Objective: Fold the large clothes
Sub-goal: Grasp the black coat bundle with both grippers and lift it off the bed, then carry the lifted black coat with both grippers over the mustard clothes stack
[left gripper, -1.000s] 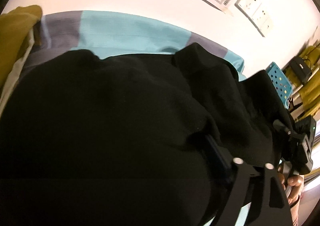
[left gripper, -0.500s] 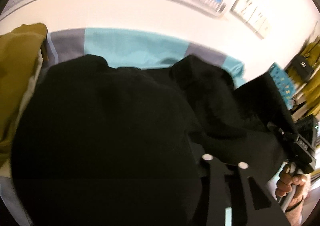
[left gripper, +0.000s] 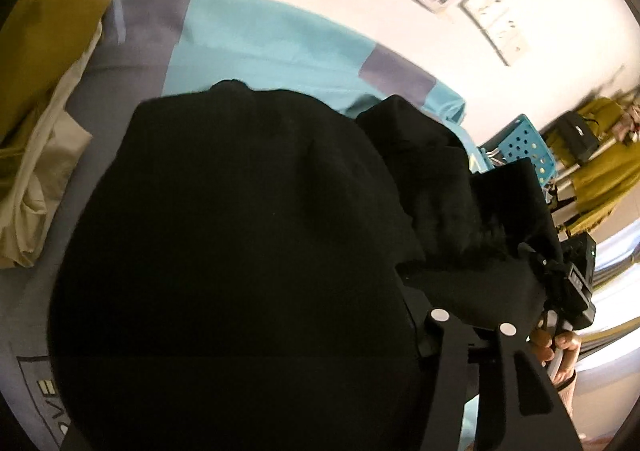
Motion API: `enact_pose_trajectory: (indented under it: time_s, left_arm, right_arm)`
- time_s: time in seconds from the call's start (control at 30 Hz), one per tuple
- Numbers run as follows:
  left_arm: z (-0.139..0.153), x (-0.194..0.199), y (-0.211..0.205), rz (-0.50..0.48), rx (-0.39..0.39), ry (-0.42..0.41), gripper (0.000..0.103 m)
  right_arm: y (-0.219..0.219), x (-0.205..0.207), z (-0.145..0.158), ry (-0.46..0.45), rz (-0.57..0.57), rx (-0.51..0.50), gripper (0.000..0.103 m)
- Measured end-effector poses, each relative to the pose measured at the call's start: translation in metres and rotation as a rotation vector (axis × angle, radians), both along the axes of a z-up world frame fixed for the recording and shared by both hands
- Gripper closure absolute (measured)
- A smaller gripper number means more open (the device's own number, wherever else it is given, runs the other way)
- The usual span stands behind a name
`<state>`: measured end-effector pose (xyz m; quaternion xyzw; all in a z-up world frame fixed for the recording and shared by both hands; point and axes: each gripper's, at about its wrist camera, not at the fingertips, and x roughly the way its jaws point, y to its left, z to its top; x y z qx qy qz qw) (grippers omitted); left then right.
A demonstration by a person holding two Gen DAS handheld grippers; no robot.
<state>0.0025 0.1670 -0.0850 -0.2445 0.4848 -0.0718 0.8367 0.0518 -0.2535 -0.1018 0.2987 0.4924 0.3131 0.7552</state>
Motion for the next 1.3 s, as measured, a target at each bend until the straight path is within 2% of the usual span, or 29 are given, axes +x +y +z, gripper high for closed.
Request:
enact_pose_trajectory:
  time_s: [0.07, 0.17, 0.23, 0.27, 0.3, 0.33, 0.4, 0.43, 0.47, 0.6, 0.73, 0.8, 1.03, 1.3]
  left_arm:
    - [-0.003, -0.001, -0.001, -0.018, 0.0, -0.003, 0.026]
    - [-0.009, 0.002, -0.013, -0.057, 0.032, -0.04, 0.015]
    - [-0.01, 0.007, -0.021, -0.055, 0.06, -0.054, 0.011]
    - [-0.011, 0.01, -0.024, -0.047, 0.074, -0.058, 0.01]
    - [-0.009, 0.01, -0.025, -0.042, 0.085, -0.059, 0.01]
    - [-0.008, 0.014, -0.028, -0.034, 0.106, -0.057, 0.012]
    - [-0.006, 0.016, -0.03, -0.018, 0.129, -0.044, 0.03]
    - [-0.004, 0.017, -0.029, -0.009, 0.139, -0.036, 0.033]
    - [-0.003, 0.017, -0.03, -0.009, 0.148, -0.037, 0.037]
    - [0.002, 0.016, -0.032, 0.004, 0.197, -0.032, 0.051]
    - [0.016, 0.012, -0.033, 0.004, 0.223, -0.053, 0.063]
    - [0.026, 0.009, -0.034, -0.006, 0.243, -0.075, 0.065]
    - [0.062, 0.008, -0.025, -0.014, 0.218, -0.153, 0.067]
    - [0.125, 0.007, -0.005, -0.001, 0.26, -0.289, 0.069]
  right_arm:
    - [-0.001, -0.004, 0.0, -0.01, 0.007, 0.009, 0.033]
    - [0.011, -0.014, 0.0, -0.056, 0.024, -0.032, 0.024]
    - [0.024, -0.019, 0.002, -0.093, 0.043, -0.085, 0.018]
    - [0.031, -0.019, 0.002, -0.104, 0.05, -0.099, 0.018]
    - [0.038, -0.019, 0.001, -0.117, 0.061, -0.116, 0.021]
    - [0.042, -0.019, 0.0, -0.119, 0.069, -0.119, 0.036]
    - [0.048, -0.02, -0.01, -0.078, 0.104, -0.049, 0.062]
    - [0.049, -0.018, -0.014, -0.067, 0.107, -0.03, 0.065]
    - [0.05, -0.019, -0.013, -0.085, 0.113, -0.037, 0.066]
    - [0.041, -0.011, -0.007, -0.074, 0.091, 0.053, 0.073]
    - [0.036, -0.02, 0.013, -0.11, 0.097, 0.05, 0.075]
    - [0.037, -0.021, 0.026, -0.14, 0.102, 0.058, 0.076]
    - [0.059, -0.019, 0.071, -0.224, 0.131, 0.075, 0.077]
    - [0.097, -0.025, 0.133, -0.355, 0.19, 0.103, 0.077]
